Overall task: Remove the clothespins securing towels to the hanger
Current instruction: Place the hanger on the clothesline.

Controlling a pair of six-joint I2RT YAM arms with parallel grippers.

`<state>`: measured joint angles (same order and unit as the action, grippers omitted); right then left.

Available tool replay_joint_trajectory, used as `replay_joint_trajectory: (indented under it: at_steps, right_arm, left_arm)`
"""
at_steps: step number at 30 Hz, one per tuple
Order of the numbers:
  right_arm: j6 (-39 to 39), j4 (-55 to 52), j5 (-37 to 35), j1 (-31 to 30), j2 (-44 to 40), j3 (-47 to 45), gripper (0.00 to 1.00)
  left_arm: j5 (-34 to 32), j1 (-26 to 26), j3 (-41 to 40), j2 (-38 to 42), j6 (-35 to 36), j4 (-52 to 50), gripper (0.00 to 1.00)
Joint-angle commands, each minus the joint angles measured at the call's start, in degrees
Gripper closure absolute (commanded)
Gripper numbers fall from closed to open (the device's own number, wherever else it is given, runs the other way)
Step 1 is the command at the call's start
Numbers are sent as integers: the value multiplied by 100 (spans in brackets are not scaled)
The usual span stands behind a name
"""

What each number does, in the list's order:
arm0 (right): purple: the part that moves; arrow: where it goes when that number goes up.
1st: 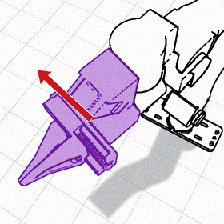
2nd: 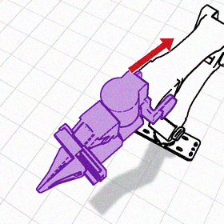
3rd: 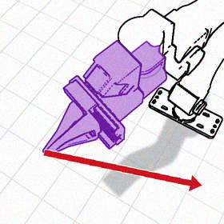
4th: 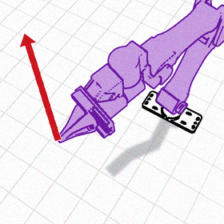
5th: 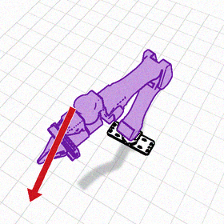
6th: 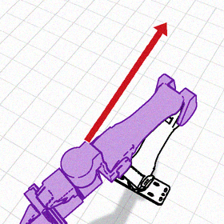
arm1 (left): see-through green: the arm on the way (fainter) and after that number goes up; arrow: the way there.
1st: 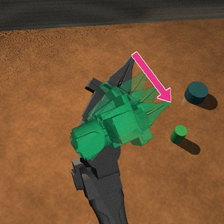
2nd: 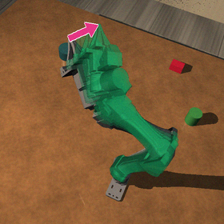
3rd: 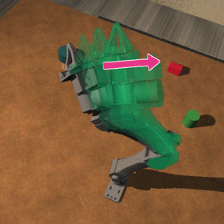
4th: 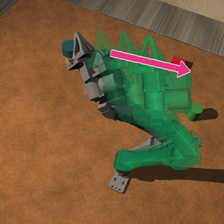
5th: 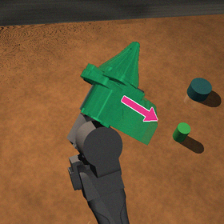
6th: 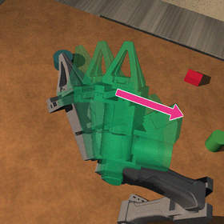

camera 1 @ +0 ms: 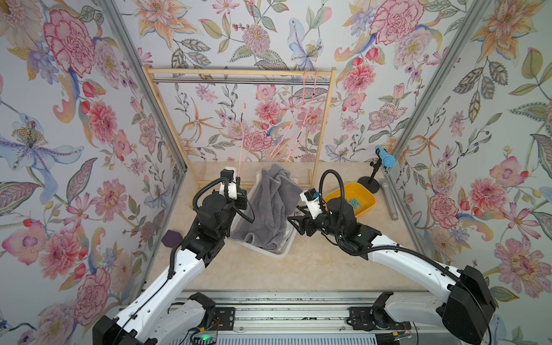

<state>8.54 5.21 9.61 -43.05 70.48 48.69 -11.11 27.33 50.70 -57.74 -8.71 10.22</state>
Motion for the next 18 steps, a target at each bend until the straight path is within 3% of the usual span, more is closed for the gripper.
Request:
replay_joint_trajectory:
  at_steps: [1,9,18]
  right_arm:
    - [142,0,-304,51,-279,-86,27]
    - [260,-82,-418,327,-689,-126,26]
    - [417,-71,-349,538,-739,-137,26]
  left_arm:
    - [591,-264,420,-159,280,146,100]
    - [2073,-1214,1176,-762,299,180,100]
    - [2911,-1402,2247,-1346,438,151,100]
